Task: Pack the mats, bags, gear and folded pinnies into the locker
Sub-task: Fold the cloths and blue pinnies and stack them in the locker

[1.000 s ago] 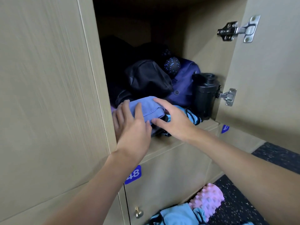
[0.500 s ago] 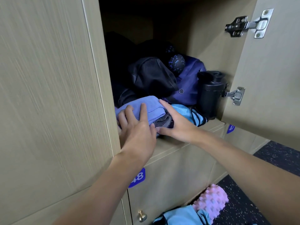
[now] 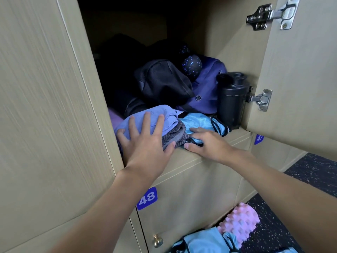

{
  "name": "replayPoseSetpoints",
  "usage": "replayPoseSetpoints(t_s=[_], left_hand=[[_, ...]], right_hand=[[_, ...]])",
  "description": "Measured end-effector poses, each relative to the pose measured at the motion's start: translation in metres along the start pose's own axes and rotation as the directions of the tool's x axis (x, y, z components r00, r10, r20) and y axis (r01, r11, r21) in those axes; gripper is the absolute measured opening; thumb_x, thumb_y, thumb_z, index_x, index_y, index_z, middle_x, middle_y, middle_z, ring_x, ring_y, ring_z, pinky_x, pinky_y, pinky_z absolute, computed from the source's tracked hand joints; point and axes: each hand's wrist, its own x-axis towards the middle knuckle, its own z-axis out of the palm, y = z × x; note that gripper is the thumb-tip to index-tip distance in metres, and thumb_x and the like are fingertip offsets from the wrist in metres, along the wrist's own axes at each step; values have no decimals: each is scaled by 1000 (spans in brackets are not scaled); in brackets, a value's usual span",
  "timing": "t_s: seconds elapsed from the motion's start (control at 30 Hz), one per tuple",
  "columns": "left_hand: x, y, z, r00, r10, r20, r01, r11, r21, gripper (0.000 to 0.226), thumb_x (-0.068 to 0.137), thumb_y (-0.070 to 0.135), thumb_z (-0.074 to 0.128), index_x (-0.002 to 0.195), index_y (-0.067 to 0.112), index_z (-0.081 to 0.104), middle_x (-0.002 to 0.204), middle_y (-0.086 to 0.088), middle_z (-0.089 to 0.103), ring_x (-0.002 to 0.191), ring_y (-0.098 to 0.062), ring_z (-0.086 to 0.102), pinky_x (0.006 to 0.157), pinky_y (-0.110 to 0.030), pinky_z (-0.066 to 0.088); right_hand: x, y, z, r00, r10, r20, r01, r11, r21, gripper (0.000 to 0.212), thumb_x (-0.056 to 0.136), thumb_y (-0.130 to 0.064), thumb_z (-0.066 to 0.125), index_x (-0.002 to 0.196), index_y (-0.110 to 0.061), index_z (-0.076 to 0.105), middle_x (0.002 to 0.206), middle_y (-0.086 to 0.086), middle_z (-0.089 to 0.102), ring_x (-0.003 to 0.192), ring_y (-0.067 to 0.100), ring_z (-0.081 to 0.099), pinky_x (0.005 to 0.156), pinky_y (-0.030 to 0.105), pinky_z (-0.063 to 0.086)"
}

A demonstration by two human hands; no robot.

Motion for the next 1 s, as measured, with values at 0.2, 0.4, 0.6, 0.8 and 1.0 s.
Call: replayPoseSetpoints(t_s=[0.2, 0.4, 0.6, 0.8, 1.0], left_hand=[[0, -1, 2, 1000, -4, 5, 4, 1000, 28, 76, 92, 72, 27, 155, 40, 0, 165, 3, -1, 150, -35, 0, 113, -58, 14], [2, 3, 7, 1000, -7, -13, 7, 999, 43, 77, 90, 71, 31, 155, 39, 5, 165, 1, 6, 149, -38, 4, 112, -59, 17], [0, 0, 9, 1000, -3, -13, 4, 998, 58, 72, 90, 71, 31, 154, 42, 14, 165, 2, 11, 148, -38, 6, 111, -58, 17], [2, 0, 5, 1000, 13, 2, -13, 999, 43, 68, 91, 70, 30, 153, 43, 20, 162, 4, 18, 147, -37, 9, 111, -57, 18], [4, 1, 5, 1000, 10, -10, -10, 999, 35, 66, 91, 70, 30, 151, 43, 22, 160, 4, 21, 146, -37, 13, 109, -57, 21]], right_hand=[[-1, 22, -5, 993, 119, 5, -119, 993, 9, 59, 88, -60, 57, 134, -25, 58, 156, -5, 38, 149, 20, 23, 120, 42, 21], [-6, 10, -14, 997, 76, 28, -76, 997, 0, 62, 88, -54, 62, 141, -23, 52, 157, 0, 36, 148, 19, 23, 120, 36, 16], [-12, -1, -11, 996, 86, 22, -83, 991, -108, 72, 81, -80, 41, 145, -48, 34, 157, -11, 29, 150, 18, 11, 121, 43, 3], [-16, -12, -15, 978, 127, 163, -100, 981, -166, 62, 90, -74, 34, 147, -53, 25, 164, -5, 15, 152, 20, 4, 121, 48, 2], [-12, -6, -48, 839, 37, -543, -101, 991, -89, 54, 86, -47, 66, 132, -22, 53, 127, 3, 51, 117, 27, 46, 96, 41, 34]])
